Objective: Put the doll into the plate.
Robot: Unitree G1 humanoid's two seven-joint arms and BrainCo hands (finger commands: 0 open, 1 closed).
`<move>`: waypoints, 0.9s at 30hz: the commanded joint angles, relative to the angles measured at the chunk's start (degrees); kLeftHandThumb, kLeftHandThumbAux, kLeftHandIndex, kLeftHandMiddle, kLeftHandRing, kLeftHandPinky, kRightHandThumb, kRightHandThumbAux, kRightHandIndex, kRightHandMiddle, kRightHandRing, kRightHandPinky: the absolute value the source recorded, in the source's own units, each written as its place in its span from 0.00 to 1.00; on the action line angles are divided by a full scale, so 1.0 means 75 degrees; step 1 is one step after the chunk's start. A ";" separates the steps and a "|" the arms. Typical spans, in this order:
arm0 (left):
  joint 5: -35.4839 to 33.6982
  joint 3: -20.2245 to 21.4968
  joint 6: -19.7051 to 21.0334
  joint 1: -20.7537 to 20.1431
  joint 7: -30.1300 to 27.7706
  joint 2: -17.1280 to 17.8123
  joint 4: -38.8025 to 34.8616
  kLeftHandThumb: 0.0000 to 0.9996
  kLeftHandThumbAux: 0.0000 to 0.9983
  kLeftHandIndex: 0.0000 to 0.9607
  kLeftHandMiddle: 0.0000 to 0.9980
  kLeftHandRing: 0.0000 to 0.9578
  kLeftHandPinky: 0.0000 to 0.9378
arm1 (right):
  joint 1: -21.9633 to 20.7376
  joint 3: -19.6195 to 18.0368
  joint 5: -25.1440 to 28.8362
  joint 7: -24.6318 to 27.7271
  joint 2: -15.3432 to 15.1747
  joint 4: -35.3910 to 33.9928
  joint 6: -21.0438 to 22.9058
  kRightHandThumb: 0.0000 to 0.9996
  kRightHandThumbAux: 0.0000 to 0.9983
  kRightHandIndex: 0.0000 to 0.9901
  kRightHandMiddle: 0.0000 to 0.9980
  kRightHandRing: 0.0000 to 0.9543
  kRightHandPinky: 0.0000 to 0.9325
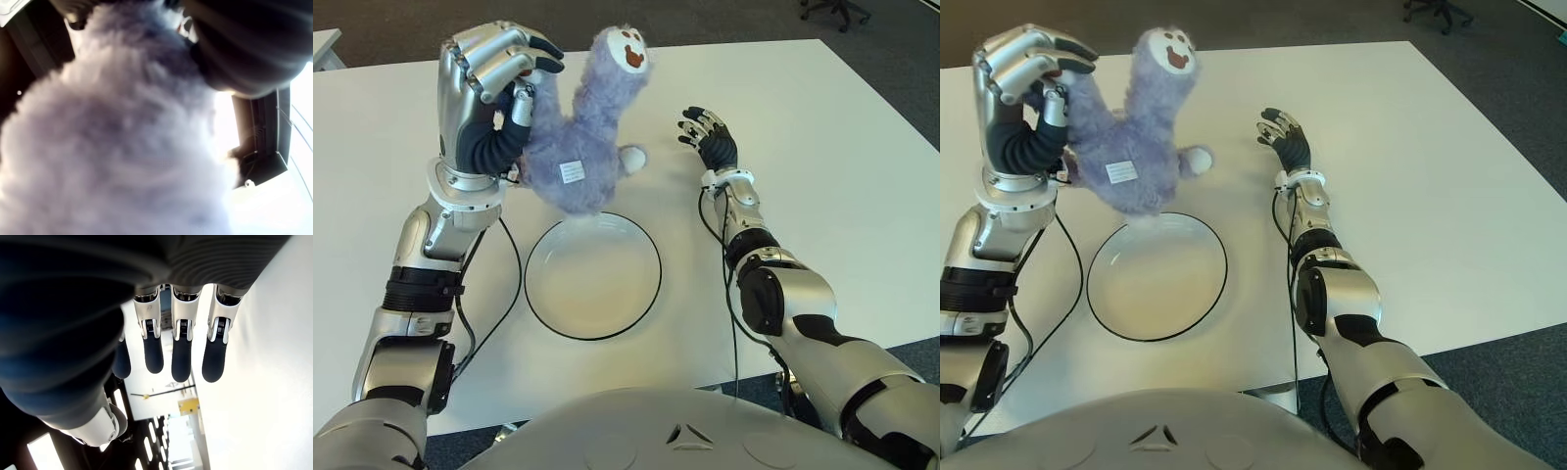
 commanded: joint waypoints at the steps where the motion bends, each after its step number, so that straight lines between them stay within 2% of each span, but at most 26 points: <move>1: 0.0024 0.0111 -0.0440 -0.0105 0.0046 0.0013 0.0009 0.94 0.65 0.45 0.44 0.52 0.46 | 0.0294 -0.0039 0.0032 -0.0040 0.0096 0.0252 0.0231 0.51 0.79 0.24 0.21 0.25 0.32; 5: -0.0098 0.0123 -0.0838 -0.0138 -0.0127 0.0131 0.0116 0.94 0.65 0.49 0.43 0.49 0.41 | 0.0289 -0.0054 0.0046 -0.0030 0.0098 0.0256 0.0229 0.50 0.79 0.24 0.21 0.25 0.32; 10: -0.0110 0.0203 -0.1102 -0.0161 -0.0236 0.0189 0.0184 0.94 0.66 0.50 0.41 0.48 0.41 | 0.0285 -0.0052 0.0036 -0.0032 0.0096 0.0262 0.0222 0.49 0.80 0.24 0.21 0.25 0.32; 17: -0.0366 0.0181 -0.1821 -0.0364 -0.0384 0.0216 0.0536 0.94 0.66 0.50 0.41 0.47 0.40 | 0.0282 -0.0032 0.0012 -0.0046 0.0088 0.0260 0.0202 0.47 0.80 0.24 0.21 0.25 0.32; 27: -0.0421 0.0482 -0.2005 -0.0168 -0.0720 -0.0040 0.0344 0.94 0.66 0.50 0.41 0.47 0.39 | 0.0271 -0.0051 0.0035 -0.0019 0.0086 0.0263 0.0213 0.49 0.79 0.23 0.20 0.24 0.32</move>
